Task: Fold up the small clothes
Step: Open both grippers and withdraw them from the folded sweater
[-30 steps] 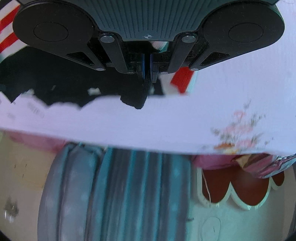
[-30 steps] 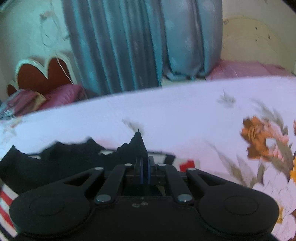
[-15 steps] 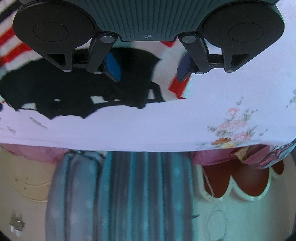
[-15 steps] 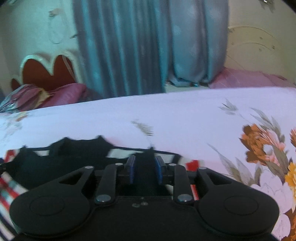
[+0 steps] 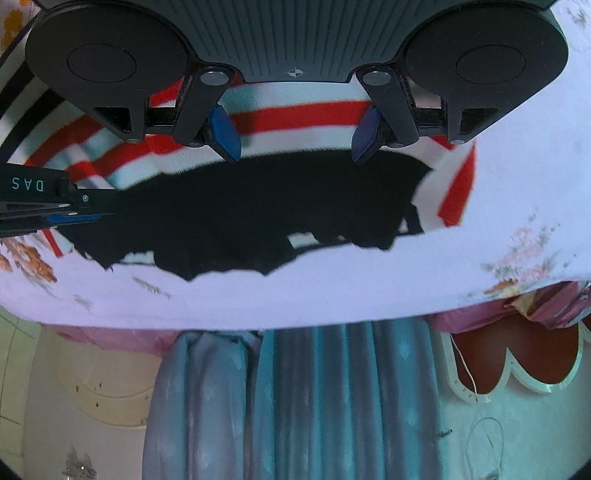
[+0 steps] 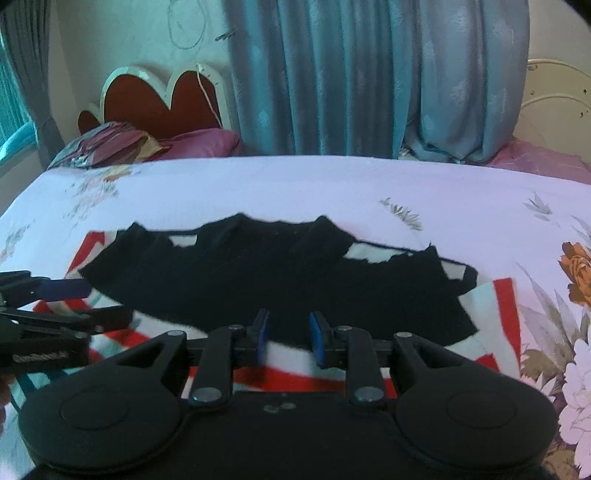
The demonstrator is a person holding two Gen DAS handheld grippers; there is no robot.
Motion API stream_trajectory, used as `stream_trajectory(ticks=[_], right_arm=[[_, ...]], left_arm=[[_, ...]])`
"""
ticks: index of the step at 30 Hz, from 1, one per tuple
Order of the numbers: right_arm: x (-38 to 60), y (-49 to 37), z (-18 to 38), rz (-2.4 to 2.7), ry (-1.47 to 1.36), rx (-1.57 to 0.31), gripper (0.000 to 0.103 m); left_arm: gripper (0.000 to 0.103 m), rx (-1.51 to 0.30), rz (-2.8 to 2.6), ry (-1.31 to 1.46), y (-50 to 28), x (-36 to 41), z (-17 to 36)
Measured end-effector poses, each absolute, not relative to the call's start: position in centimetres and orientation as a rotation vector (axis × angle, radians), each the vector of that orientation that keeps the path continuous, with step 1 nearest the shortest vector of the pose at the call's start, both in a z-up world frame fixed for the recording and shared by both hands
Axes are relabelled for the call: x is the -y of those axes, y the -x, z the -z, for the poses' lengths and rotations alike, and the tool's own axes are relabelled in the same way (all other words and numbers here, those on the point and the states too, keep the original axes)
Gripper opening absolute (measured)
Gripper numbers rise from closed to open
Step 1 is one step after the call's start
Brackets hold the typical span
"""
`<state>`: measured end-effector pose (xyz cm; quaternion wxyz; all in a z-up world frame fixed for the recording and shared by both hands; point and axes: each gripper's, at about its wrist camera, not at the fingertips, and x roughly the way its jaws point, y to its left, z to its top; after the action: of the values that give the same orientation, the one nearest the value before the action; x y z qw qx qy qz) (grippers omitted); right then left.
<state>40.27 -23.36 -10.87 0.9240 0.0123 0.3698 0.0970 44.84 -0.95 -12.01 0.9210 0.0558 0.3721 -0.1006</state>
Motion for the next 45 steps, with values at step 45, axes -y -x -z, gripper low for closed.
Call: stream_trajectory(ticks=[45], right_arm=[[26.1, -32.2, 12.3, -0.083, 0.022, -0.764, 0.029]], left_arm=[[0.076, -0.803, 0.142, -0.113, -39.9, -2.2, 13.8]])
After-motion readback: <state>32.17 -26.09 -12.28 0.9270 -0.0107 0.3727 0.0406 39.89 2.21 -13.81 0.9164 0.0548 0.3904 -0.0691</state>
